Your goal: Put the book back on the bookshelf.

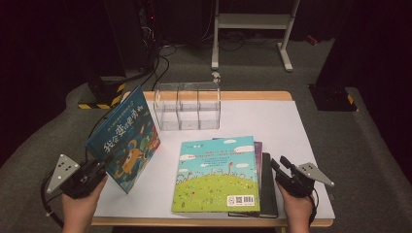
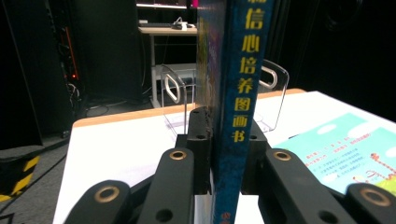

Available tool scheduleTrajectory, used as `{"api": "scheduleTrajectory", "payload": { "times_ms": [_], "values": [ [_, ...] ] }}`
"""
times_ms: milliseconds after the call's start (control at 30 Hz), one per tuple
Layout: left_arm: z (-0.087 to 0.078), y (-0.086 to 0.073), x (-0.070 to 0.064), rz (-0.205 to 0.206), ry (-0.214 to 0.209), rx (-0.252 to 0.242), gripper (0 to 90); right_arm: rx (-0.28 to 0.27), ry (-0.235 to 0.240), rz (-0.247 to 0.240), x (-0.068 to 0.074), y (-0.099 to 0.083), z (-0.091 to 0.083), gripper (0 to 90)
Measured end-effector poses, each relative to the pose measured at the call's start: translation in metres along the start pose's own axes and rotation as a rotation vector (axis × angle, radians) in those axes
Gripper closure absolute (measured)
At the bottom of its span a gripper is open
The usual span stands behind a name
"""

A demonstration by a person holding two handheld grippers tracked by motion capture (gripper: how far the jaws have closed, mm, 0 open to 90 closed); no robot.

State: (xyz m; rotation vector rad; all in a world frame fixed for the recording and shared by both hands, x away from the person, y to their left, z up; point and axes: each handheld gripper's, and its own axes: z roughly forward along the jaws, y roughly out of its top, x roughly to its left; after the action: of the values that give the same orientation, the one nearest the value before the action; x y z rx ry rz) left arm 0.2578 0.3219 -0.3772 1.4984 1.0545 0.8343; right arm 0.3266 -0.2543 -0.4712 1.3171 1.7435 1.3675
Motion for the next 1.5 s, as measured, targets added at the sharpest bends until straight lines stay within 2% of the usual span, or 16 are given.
{"api": "scheduleTrajectory", "payload": {
  "times_ms": [133, 333, 633, 933, 1033, 1100, 1200, 1400, 1500],
  "values": [
    [0.002, 0.001, -0.003, 0.013, 0.012, 0.013, 74.4, 0.004, -0.004, -0.003, 0.000, -0.001, 0.000, 55.4],
    [0.002, 0.000, -0.005, 0.013, 0.028, -0.002, 74.6, 0.003, -0.011, 0.004, -0.002, -0.002, -0.001, 55.0],
    [0.003, 0.001, 0.001, -0.014, -0.018, 0.006, 74.4, 0.006, -0.014, 0.002, -0.002, -0.003, -0.001, 55.0],
    [0.003, 0.000, 0.001, 0.004, 0.016, 0.004, 74.4, 0.010, -0.011, -0.009, 0.000, -0.004, 0.000, 54.9],
    [0.004, 0.000, 0.002, -0.005, 0.015, 0.004, 74.4, 0.007, -0.016, -0.012, -0.001, -0.004, 0.000, 54.8],
    [0.004, 0.000, 0.001, 0.010, 0.019, 0.004, 72.4, 0.007, -0.018, -0.006, -0.002, -0.005, -0.001, 54.8],
    [0.006, 0.001, 0.002, 0.008, 0.023, 0.004, 66.3, 0.010, -0.021, -0.002, -0.003, -0.007, 0.000, 54.8],
    [0.013, 0.004, 0.003, 0.026, 0.037, -0.027, 67.7, 0.017, -0.011, -0.011, 0.000, -0.007, 0.002, 54.8],
    [0.016, 0.007, 0.005, 0.022, 0.022, -0.001, 71.1, 0.019, -0.008, -0.012, 0.000, -0.007, 0.003, 54.8]
  ]
}}
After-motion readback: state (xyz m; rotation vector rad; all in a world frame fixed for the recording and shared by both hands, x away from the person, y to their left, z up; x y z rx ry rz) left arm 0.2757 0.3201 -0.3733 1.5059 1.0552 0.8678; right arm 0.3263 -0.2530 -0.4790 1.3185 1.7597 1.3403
